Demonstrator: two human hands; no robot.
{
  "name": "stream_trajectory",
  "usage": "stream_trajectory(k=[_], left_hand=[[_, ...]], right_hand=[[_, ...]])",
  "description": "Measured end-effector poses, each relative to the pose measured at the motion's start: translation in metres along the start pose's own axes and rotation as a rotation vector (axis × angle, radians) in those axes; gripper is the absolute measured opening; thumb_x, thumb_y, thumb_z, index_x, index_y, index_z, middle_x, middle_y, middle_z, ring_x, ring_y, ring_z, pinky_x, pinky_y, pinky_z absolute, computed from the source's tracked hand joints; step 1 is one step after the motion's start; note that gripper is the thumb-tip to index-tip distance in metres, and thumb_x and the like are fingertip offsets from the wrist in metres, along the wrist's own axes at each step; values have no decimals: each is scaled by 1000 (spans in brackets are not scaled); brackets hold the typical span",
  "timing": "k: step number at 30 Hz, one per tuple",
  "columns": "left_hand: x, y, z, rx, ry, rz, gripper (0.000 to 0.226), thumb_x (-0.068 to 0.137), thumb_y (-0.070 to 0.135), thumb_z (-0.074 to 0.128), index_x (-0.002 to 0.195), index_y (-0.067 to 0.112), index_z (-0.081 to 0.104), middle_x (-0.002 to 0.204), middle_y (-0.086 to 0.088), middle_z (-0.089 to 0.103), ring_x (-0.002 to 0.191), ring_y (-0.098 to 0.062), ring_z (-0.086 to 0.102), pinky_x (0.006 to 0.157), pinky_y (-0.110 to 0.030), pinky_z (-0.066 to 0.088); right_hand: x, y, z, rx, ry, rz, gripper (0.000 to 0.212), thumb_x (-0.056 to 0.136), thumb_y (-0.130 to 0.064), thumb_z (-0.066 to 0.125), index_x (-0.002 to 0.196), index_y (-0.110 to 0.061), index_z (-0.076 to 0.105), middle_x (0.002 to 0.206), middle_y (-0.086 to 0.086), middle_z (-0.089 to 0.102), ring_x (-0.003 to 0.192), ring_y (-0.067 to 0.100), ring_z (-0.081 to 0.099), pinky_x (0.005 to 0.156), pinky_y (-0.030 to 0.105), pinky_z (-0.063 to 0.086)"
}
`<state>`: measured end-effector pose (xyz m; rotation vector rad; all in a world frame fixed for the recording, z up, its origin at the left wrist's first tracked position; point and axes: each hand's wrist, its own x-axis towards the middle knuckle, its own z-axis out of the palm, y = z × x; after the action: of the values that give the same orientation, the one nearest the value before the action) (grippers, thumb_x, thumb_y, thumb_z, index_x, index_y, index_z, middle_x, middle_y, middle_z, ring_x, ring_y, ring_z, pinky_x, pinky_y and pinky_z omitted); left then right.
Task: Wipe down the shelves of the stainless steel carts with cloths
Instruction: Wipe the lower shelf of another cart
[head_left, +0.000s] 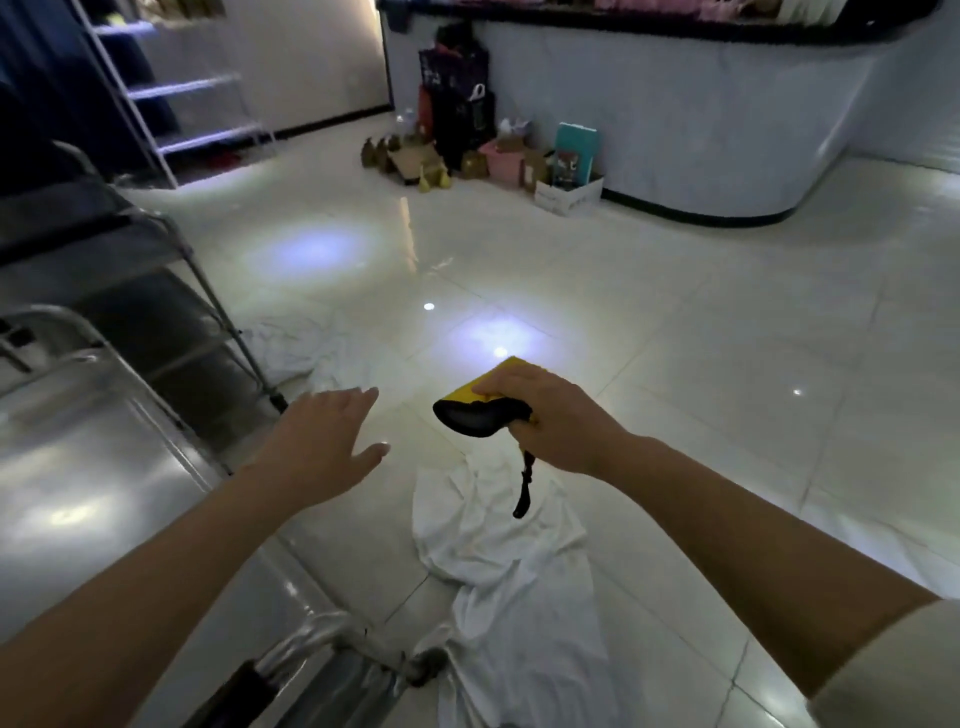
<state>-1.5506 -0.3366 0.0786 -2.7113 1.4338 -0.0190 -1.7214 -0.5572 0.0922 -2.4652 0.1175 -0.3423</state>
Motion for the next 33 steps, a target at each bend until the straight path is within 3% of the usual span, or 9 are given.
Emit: stream_trajectory(k=[7, 12, 20, 24, 27, 30, 33], left_hand=[[75, -46, 19, -7, -60, -254, 72, 94, 57, 40, 152, 17, 23, 155, -3, 33, 139, -21, 34, 116, -40, 24], [136, -61, 25, -99, 71, -448, 60, 95, 45, 49, 149, 23, 34, 152, 0, 40, 139, -19, 36, 118, -41, 15], [182, -77, 36, -44, 28, -807, 63, 93, 47, 52, 145, 13, 41, 145, -9, 48, 135, -26, 41, 115, -47, 22], [168, -82, 50, -84, 33, -971, 65, 87, 52, 45, 131, 5, 56, 130, -16, 60, 119, -36, 55, 102, -53, 40], [153, -96, 62, -105, 18, -1097, 66, 84, 53, 45, 130, 7, 57, 128, -15, 61, 117, -37, 57, 101, -56, 40], [142, -124, 76, -108, -14, -1192, 63, 89, 49, 53, 139, 10, 48, 138, -12, 53, 126, -34, 48, 109, -56, 33], [135, -161, 89, -96, -54, -1256, 67, 90, 50, 53, 145, 13, 40, 144, -10, 47, 131, -31, 43, 110, -52, 30]], right_hand=[[132, 55, 0, 84, -120, -151, 52, 77, 8, 48, 120, -18, 61, 109, -14, 55, 101, 4, 46, 75, 10, 33], [230, 105, 4, 94, -209, -317, 52, 78, 8, 49, 121, -18, 61, 120, -8, 54, 106, 2, 41, 78, -1, 29], [361, 157, 19, 224, -347, -488, 55, 75, 9, 51, 119, -21, 63, 118, -18, 48, 105, -11, 37, 79, -4, 30], [410, 156, 53, 245, -474, -536, 55, 77, 9, 53, 121, -22, 62, 120, -17, 50, 116, 4, 45, 88, 6, 35], [444, 142, 89, 252, -562, -611, 53, 78, 8, 54, 122, -20, 61, 124, -9, 55, 120, 12, 48, 92, 22, 42], [479, 118, 128, 272, -637, -681, 53, 77, 8, 54, 121, -20, 62, 123, -9, 56, 117, 11, 50, 91, 17, 38], [513, 83, 167, 287, -694, -776, 52, 76, 11, 55, 118, -18, 63, 116, -10, 56, 109, 2, 48, 91, 3, 30]])
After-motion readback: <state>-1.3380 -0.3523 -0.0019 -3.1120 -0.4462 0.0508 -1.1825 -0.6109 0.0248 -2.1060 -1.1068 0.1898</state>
